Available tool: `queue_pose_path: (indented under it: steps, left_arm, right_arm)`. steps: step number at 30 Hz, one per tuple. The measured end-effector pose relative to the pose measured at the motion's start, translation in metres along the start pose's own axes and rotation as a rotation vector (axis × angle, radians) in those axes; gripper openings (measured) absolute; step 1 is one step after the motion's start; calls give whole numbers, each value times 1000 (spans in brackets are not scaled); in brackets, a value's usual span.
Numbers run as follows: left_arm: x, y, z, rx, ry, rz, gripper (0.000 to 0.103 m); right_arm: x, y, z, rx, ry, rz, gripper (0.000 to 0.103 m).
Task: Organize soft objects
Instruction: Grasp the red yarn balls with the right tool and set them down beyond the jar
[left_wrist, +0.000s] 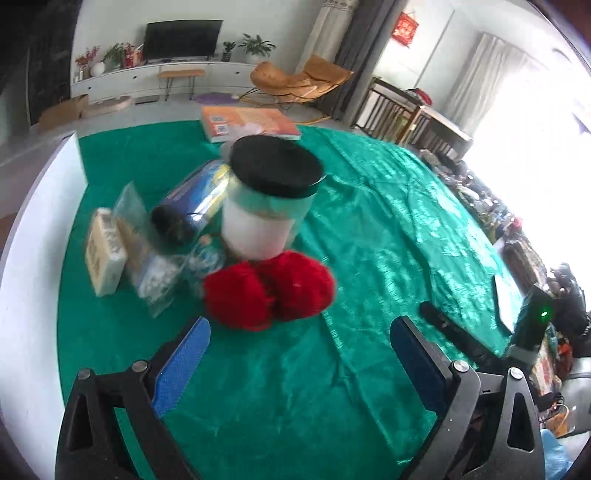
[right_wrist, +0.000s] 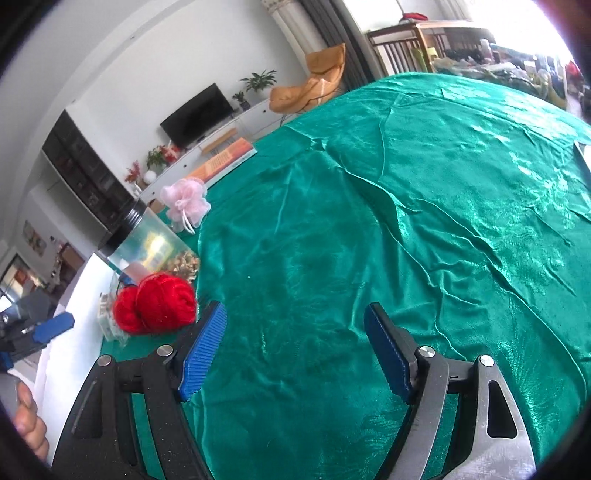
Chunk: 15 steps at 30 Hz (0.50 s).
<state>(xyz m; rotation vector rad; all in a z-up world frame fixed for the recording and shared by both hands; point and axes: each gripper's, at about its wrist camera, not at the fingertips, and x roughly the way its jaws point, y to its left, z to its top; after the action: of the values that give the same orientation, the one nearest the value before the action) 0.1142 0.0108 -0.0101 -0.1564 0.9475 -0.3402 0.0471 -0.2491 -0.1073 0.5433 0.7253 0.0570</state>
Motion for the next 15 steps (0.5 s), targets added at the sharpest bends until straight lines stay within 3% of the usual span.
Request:
queue_pose_path:
  steps: [3,4,6,9,13,15]
  left_arm:
    - [18,35,-32,-19,31,185,98]
    - [26,45,-42,-32,39,215,98]
    - [29,55,-62,-59,45,219,98]
    - [30,50,-84,-23,56,219,98]
    - [27,39,-100,33,64,231,98]
    - [27,41,-100,26,68,222,98]
  right_arm:
    - [5,5,-1,-20,26,34,80]
    - [4,12,-3,-47,33,67,80]
    - [5,34,-9,-133,54,150,80]
    - [19,79,-21,-284,158,268,80]
    - [56,134,-31,-477,286,279,80]
    - [83,140,-29,-483,337,185,78]
